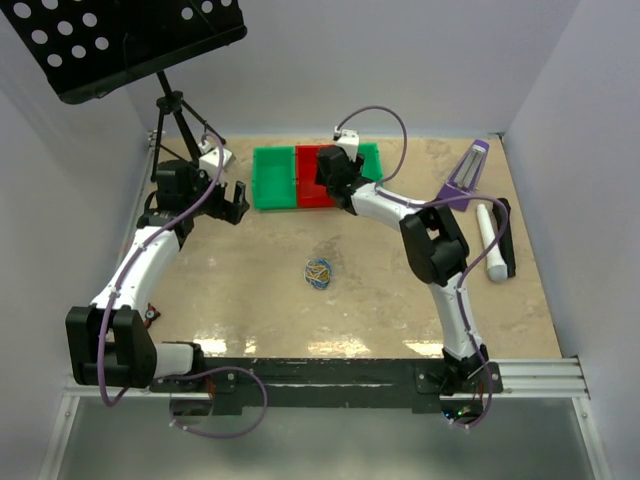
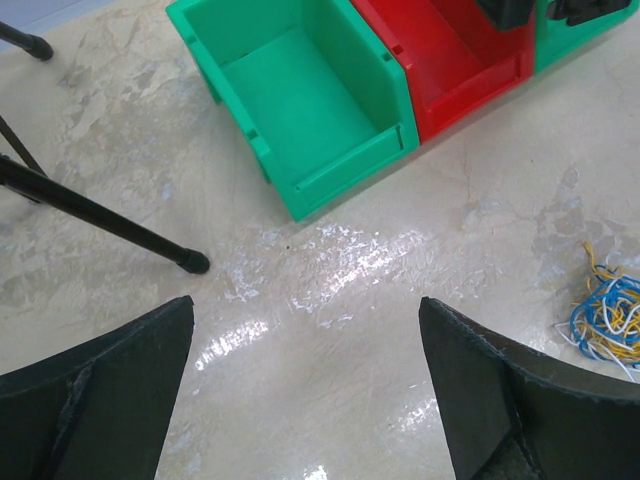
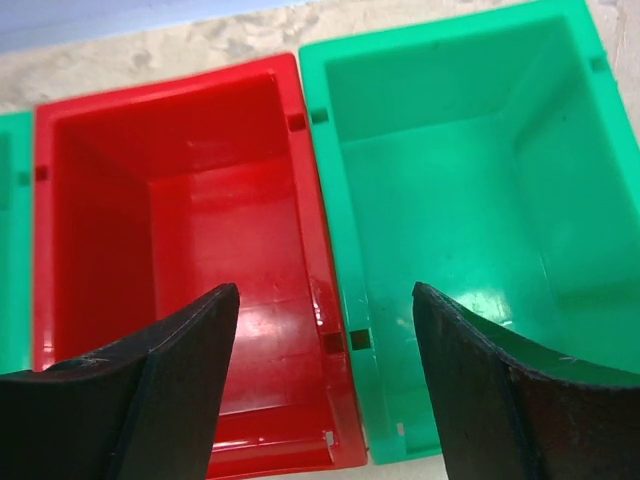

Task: Untangle the cables

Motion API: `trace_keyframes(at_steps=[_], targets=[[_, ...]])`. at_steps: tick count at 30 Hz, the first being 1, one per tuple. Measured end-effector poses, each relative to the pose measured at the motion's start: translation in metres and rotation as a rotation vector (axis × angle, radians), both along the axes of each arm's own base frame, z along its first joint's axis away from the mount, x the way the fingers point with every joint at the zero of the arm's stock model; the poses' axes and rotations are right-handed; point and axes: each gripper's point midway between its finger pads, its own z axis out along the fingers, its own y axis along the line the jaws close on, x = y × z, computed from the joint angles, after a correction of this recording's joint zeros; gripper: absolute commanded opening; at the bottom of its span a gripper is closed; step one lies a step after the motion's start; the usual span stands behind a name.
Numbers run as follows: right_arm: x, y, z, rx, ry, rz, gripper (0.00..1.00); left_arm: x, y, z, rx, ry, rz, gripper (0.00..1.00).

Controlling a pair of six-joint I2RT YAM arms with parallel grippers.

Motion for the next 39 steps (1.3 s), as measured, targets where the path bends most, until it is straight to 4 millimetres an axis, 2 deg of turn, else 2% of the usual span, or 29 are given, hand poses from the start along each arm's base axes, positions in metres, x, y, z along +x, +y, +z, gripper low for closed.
trace_keyframes(at_steps=[4, 9, 13, 15, 25, 30, 32, 35, 37, 39], targets=[[-0.001, -0.002, -0.013, -0.026, 0.034, -0.004, 0.58, -0.001, -0.004, 0.001, -0.009, -0.001, -0.022, 0.99], [-0.004, -0.003, -0.02, -0.037, 0.058, -0.005, 0.25, -0.005, -0.007, -0.003, -0.006, 0.005, -0.05, 0.97], [-0.006, -0.004, -0.022, -0.04, 0.061, -0.013, 0.11, -0.007, -0.011, -0.005, -0.003, 0.01, -0.063, 0.96], [-0.012, -0.008, -0.022, -0.039, 0.058, -0.017, 0.09, -0.007, -0.012, -0.006, -0.001, 0.012, -0.068, 0.95], [-0.071, -0.033, -0.025, -0.036, 0.095, -0.014, 0.06, -0.02, -0.01, -0.016, 0.034, 0.059, -0.093, 1.0], [-0.108, -0.029, -0.027, -0.026, 0.107, 0.0, 0.07, -0.032, -0.016, -0.01, 0.06, 0.048, -0.135, 1.0], [-0.125, -0.023, -0.027, -0.019, 0.108, 0.012, 0.06, -0.039, -0.023, -0.006, 0.078, 0.033, -0.171, 1.0], [-0.141, -0.016, -0.028, -0.012, 0.107, 0.019, 0.07, -0.05, -0.035, -0.006, 0.1, 0.022, -0.222, 1.0], [-0.149, -0.013, -0.028, -0.002, 0.106, 0.023, 0.12, -0.058, -0.043, -0.008, 0.115, 0.022, -0.262, 1.0], [-0.156, -0.015, -0.028, 0.003, 0.107, 0.023, 0.37, -0.066, -0.048, -0.011, 0.123, 0.031, -0.289, 1.0]])
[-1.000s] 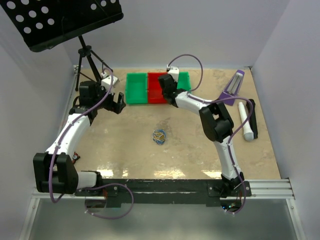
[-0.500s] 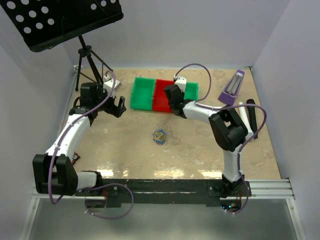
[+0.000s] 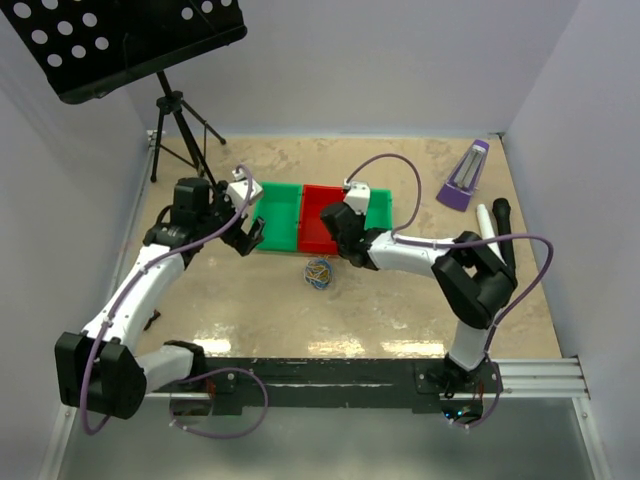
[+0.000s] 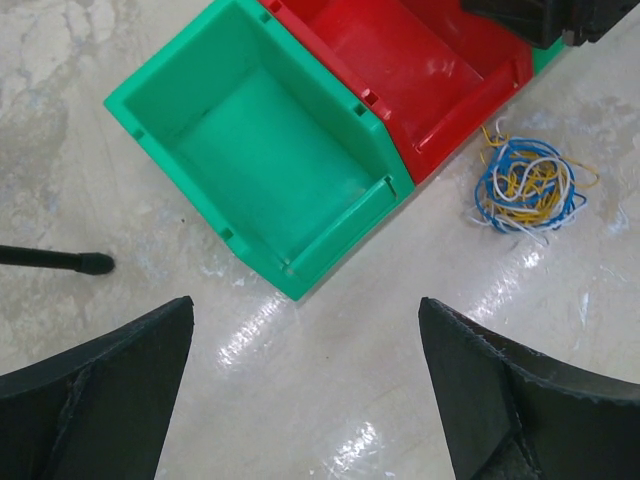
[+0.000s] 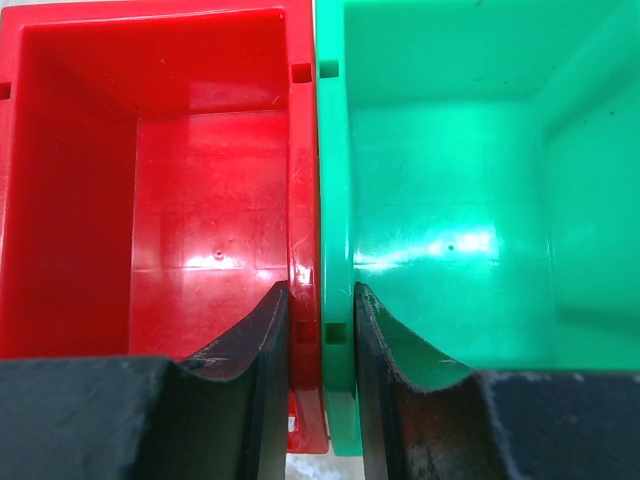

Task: Untangle the cables

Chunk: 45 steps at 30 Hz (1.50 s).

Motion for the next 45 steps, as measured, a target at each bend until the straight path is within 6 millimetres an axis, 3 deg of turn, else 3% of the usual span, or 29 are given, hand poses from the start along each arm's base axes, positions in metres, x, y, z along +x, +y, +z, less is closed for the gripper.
trace_keyframes(at_steps=[2, 6, 8, 12, 15, 17, 20, 22, 25, 27, 32, 40, 45], targets=[[-0.006, -0.003, 0.0, 0.002, 0.001, -0.005, 0.55, -0.005, -0.001, -0.005, 0.01, 0.009, -0.015, 1.0], [-0.009, -0.007, 0.004, 0.02, -0.001, -0.019, 0.67, -0.016, -0.006, -0.019, 0.024, 0.048, -0.042, 1.0], [-0.013, -0.009, 0.016, 0.039, -0.015, -0.011, 0.68, -0.024, -0.011, -0.027, 0.035, 0.064, -0.072, 1.0], [-0.035, -0.009, 0.066, 0.138, -0.093, 0.051, 0.66, -0.04, -0.019, -0.034, 0.049, 0.073, -0.126, 1.0], [-0.066, 0.013, 0.104, 0.264, -0.16, 0.169, 0.66, -0.049, -0.022, -0.035, 0.054, 0.061, -0.162, 1.0], [-0.087, 0.034, 0.109, 0.32, -0.161, 0.254, 0.66, -0.053, -0.023, -0.036, 0.058, 0.051, -0.182, 1.0], [-0.111, 0.064, 0.079, 0.329, -0.088, 0.349, 0.66, -0.057, -0.024, -0.04, 0.068, 0.048, -0.203, 1.0], [-0.121, 0.077, 0.041, 0.289, -0.004, 0.384, 0.66, -0.06, -0.023, -0.042, 0.076, 0.044, -0.215, 1.0], [-0.123, 0.078, 0.0, 0.23, 0.072, 0.378, 0.63, -0.065, -0.021, -0.044, 0.093, 0.026, -0.235, 1.0], [-0.122, 0.077, -0.014, 0.204, 0.094, 0.37, 0.61, -0.07, -0.019, -0.043, 0.108, 0.007, -0.25, 1.0], [-0.117, 0.083, -0.019, 0.206, 0.095, 0.356, 0.51, -0.081, -0.012, -0.033, 0.166, -0.072, -0.313, 1.0], [-0.118, 0.09, -0.023, 0.242, 0.101, 0.353, 0.12, -0.11, -0.016, -0.023, 0.191, -0.243, -0.497, 1.0], [-0.149, 0.093, -0.024, 0.26, 0.133, 0.416, 0.0, -0.139, -0.032, -0.03, 0.162, -0.339, -0.718, 1.0]])
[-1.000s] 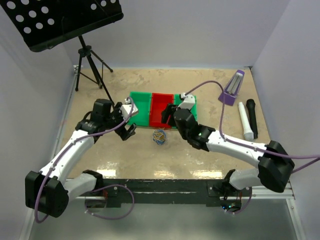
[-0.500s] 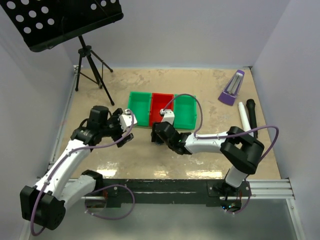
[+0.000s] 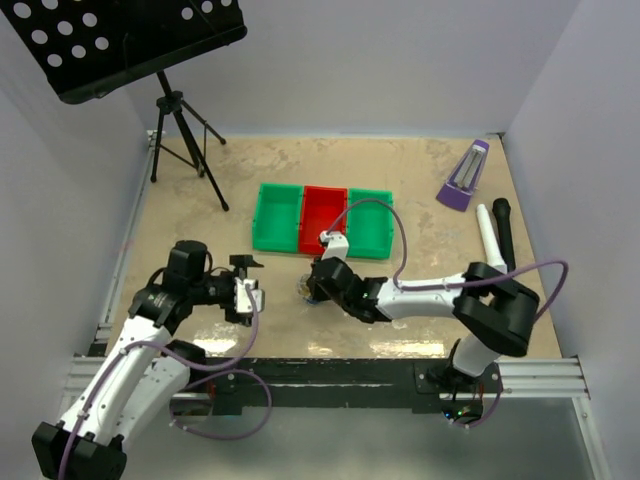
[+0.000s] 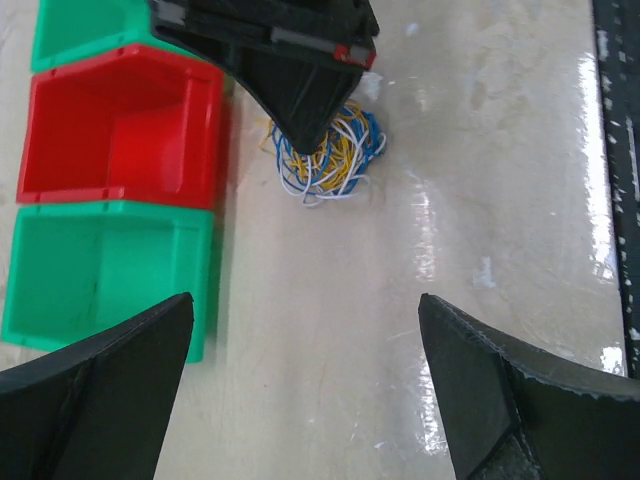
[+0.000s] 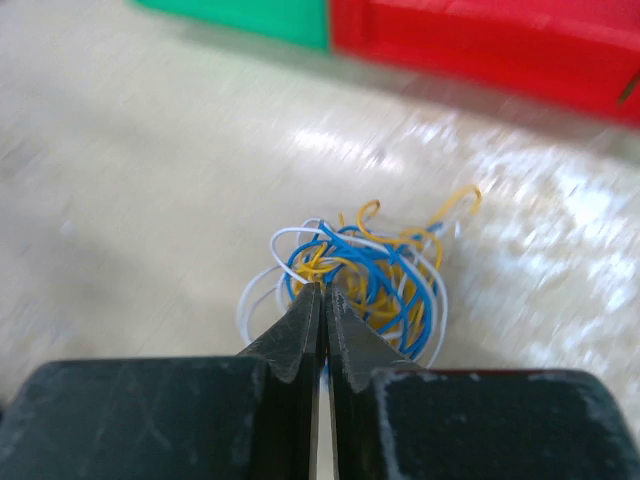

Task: Untangle the cables

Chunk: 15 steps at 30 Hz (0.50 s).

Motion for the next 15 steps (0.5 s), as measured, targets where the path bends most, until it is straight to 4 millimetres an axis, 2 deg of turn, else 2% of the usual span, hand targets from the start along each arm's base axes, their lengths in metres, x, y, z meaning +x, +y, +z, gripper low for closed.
trace_keyframes(at_steps=[5, 9, 11, 15], targets=[[-0.045, 0.001, 0.032, 0.104, 0.021, 0.111, 0.0, -0.022, -0.005, -0.022, 0.011, -0.083, -0.161, 1.0], [-0.062, 0.005, 0.057, 0.184, 0.014, 0.179, 0.0, -0.028, -0.009, -0.031, 0.006, -0.097, -0.225, 1.0], [-0.069, 0.008, 0.062, 0.2, 0.014, 0.21, 0.0, -0.027, -0.012, -0.031, -0.011, -0.077, -0.231, 1.0], [-0.075, 0.01, 0.057, 0.188, 0.022, 0.232, 0.0, -0.022, -0.018, -0.038, -0.049, 0.053, -0.186, 1.0]])
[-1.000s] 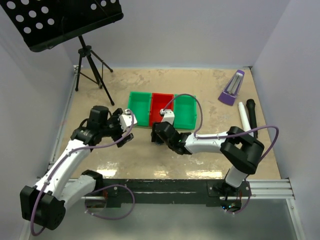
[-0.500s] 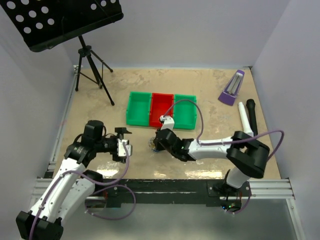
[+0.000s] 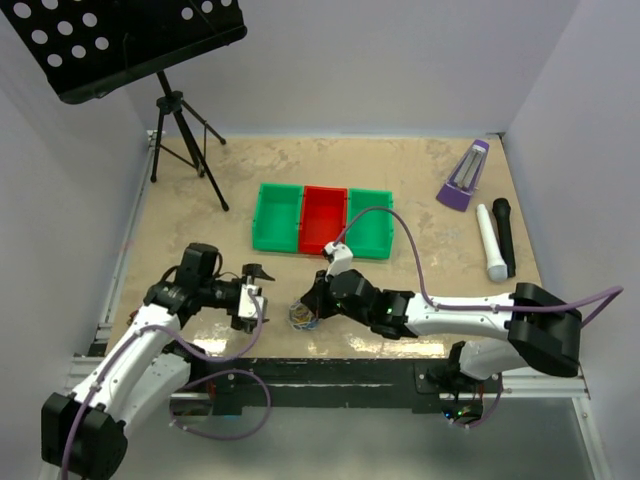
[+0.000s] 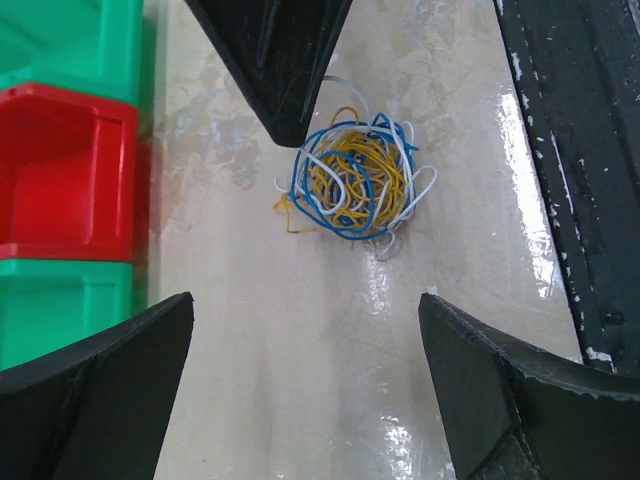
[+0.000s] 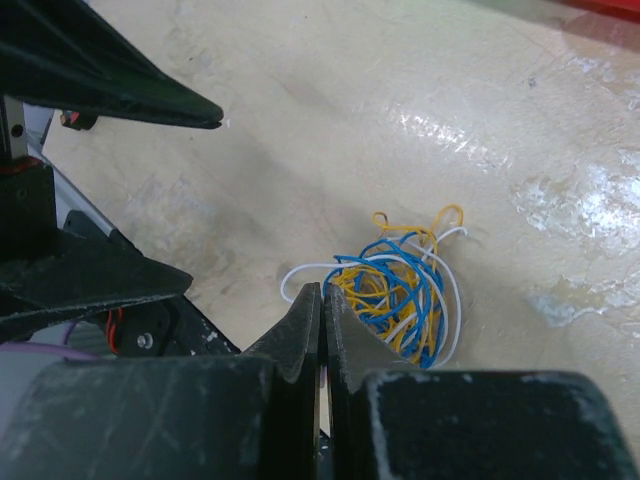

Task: Untangle the cables

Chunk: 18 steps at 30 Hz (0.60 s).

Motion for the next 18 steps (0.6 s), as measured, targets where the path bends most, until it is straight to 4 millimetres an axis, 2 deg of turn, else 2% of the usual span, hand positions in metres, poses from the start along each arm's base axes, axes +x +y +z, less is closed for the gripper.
trace_keyframes(at_steps=[5, 12, 15, 18], targets=[[-0.001, -0.001, -0.002, -0.008, -0.006, 0.009, 0.0, 0.007, -0.007, 0.002, -0.007, 0.114, 0.022, 0.99], [-0.005, 0.012, 0.011, 0.043, -0.044, 0.074, 0.0, 0.016, -0.026, 0.025, -0.066, 0.215, 0.011, 0.77], [-0.009, 0.018, 0.019, 0.071, -0.061, 0.106, 0.0, 0.016, -0.034, 0.028, -0.069, 0.243, -0.024, 0.77], [-0.009, 0.023, 0.027, 0.091, -0.08, 0.119, 0.0, 0.006, -0.037, 0.026, -0.059, 0.267, -0.057, 0.82]])
